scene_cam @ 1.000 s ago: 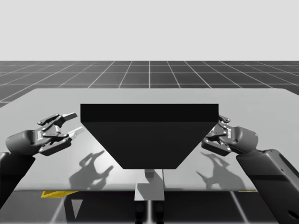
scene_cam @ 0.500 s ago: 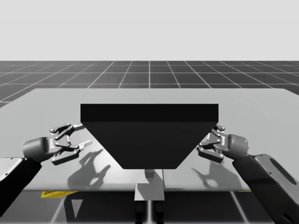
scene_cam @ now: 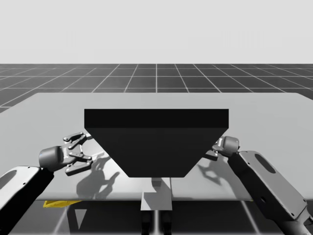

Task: Reach around the screen and pick up the object behind it.

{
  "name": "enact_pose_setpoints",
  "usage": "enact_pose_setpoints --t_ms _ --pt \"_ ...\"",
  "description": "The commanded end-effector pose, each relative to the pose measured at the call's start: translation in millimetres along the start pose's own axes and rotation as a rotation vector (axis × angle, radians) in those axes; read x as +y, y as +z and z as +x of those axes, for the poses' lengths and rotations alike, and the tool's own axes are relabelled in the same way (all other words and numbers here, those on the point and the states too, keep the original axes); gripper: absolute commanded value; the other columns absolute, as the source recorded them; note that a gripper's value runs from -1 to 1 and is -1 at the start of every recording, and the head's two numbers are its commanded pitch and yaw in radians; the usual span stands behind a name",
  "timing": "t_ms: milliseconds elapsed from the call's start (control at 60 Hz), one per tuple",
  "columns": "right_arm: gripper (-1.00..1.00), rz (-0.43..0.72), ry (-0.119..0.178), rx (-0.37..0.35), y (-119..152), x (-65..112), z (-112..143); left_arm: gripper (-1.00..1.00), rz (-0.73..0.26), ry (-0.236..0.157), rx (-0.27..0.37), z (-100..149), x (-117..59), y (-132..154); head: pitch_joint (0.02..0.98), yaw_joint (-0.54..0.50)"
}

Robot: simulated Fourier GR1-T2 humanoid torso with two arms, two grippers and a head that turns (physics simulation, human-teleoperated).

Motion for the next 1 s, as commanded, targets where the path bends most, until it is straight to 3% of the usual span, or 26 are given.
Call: enact_pose_setpoints --t_ms 17,183,333,683,867,1000 --pt "-1.00 0.033 0.048 0.004 -15.1 -7.6 -4.2 -1.00 -0.149 -0.035 0.001 -1.2 -10.3 -0.1 0.061 -0.06" --pt "-1.00 0.086 0.083 0.021 -28.9 -17.5 -3.5 -1.00 -0.149 -0.041 0.001 -2.6 -12.0 -1.3 0.069 -0.06" --pt "-1.00 0.131 0.075 0.030 -37.0 -23.2 -8.2 -1.00 -0.146 -0.043 0.001 -3.5 -12.6 -1.2 0.076 -0.07" --pt "-1.00 0.275 0.150 0.089 -78.4 -18.5 -13.6 -1.00 -0.141 -0.058 -0.011 -2.9 -13.6 -0.8 0.088 -0.06" --pt "-1.00 0.334 0.156 0.087 -93.3 -14.1 -16.3 -1.00 -0.142 -0.066 -0.013 -3.4 -13.7 -1.0 0.095 -0.06" --pt "-1.00 0.358 0.138 0.130 -106.4 -13.3 -26.8 -1.00 -0.147 -0.075 -0.014 -3.4 -14.5 -1.0 0.100 -0.06"
